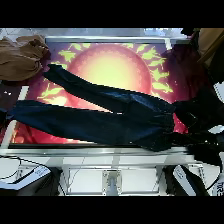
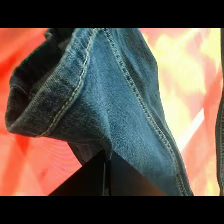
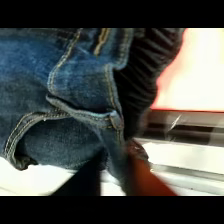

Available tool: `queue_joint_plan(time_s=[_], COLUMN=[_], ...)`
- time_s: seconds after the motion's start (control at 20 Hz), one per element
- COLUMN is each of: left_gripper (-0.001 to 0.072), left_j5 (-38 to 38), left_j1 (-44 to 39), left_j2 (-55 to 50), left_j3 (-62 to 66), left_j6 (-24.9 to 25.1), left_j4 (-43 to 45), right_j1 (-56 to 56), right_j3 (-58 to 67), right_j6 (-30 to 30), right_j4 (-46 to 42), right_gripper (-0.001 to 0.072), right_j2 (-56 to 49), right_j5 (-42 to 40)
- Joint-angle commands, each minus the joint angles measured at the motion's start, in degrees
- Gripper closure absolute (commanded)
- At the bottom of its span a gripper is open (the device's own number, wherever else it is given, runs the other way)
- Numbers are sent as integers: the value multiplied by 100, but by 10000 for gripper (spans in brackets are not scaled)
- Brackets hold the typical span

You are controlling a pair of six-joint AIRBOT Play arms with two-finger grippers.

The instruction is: Fold the clothes and pants, and hang the long-sleeved shirts on hangers.

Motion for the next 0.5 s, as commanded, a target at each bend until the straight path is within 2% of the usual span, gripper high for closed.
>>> queue_joint_plan(time_s=[0.0,0.1,0.3,0.45], left_gripper=[693,693,694,694], left_j5=[-57,-52,-90,-446], left_j1=[-24,-22,-17,-17], left_j2=[42,114,393,671], left_j3=[9,35,461,883], left_j6=[-146,-142,-144,-275], left_j4=[17,22,133,389], right_j1=[2,2,-2,-2], right_j3=[269,787,2146,2398], right_j6=[-212,-192,-170,-188], right_j4=[-127,-551,-2197,-2304], right_gripper=[673,673,674,674], right_j2=[-286,-271,-269,-278], right_j5=[269,485,1285,1143])
